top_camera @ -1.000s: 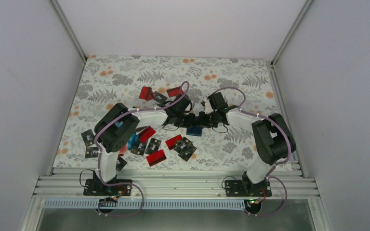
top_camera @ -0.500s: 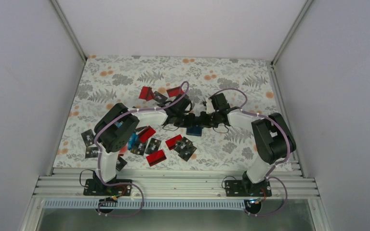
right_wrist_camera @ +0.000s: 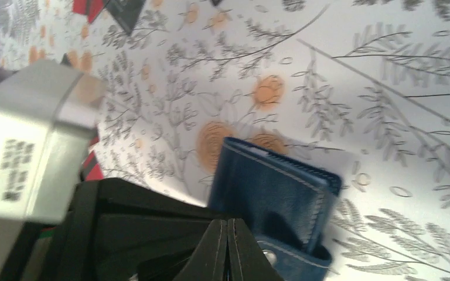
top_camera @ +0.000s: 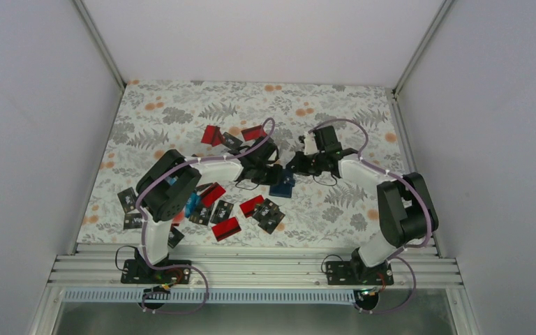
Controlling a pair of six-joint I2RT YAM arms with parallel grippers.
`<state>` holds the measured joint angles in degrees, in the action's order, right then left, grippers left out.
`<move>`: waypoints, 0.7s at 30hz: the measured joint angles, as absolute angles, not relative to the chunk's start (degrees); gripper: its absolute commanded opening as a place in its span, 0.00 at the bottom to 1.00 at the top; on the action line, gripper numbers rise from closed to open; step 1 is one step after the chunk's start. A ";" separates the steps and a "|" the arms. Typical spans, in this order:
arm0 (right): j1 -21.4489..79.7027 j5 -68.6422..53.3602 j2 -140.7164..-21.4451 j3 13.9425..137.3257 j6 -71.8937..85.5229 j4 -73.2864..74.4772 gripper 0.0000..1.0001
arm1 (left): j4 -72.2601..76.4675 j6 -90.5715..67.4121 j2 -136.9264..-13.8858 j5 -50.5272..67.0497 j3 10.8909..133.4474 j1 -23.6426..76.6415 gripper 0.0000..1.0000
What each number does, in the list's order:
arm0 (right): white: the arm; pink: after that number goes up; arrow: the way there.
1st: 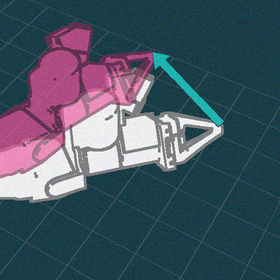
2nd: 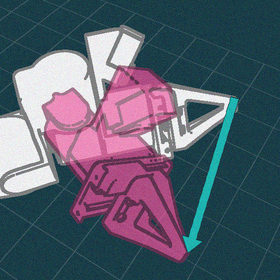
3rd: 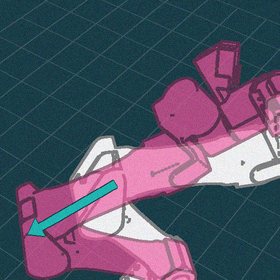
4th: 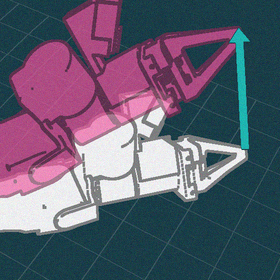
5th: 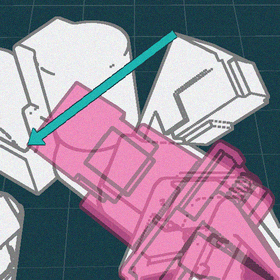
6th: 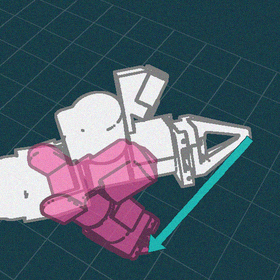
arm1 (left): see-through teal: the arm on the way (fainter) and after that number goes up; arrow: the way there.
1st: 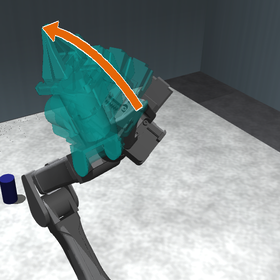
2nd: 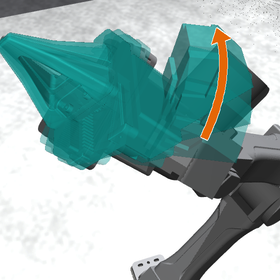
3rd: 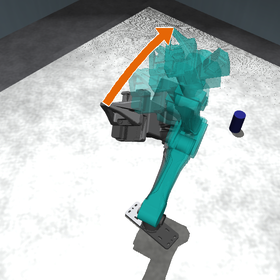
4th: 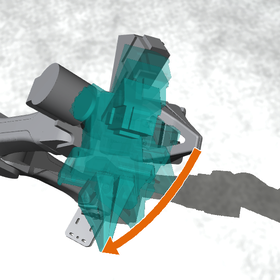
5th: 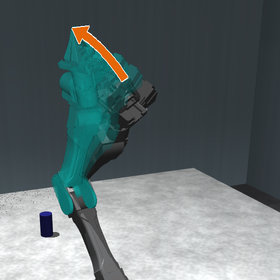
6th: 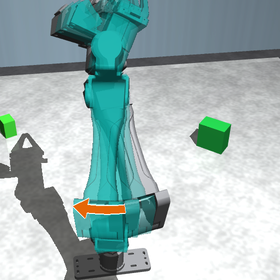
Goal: Put the credit cards into the card holder
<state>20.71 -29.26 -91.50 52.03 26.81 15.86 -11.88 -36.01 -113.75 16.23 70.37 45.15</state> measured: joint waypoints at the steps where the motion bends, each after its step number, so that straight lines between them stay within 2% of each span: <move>1: 20.40 -28.69 -91.55 52.01 26.74 15.92 0.04 | -12.32 -35.83 -113.75 16.14 70.54 45.17 0.06; 15: 19.62 -26.87 -98.26 48.90 25.54 12.69 0.04 | -21.50 -34.65 -113.73 14.24 75.22 45.19 0.26; 21: 19.62 -27.35 -98.61 48.64 25.32 11.66 0.04 | -24.43 -34.72 -113.73 12.80 77.19 45.15 0.29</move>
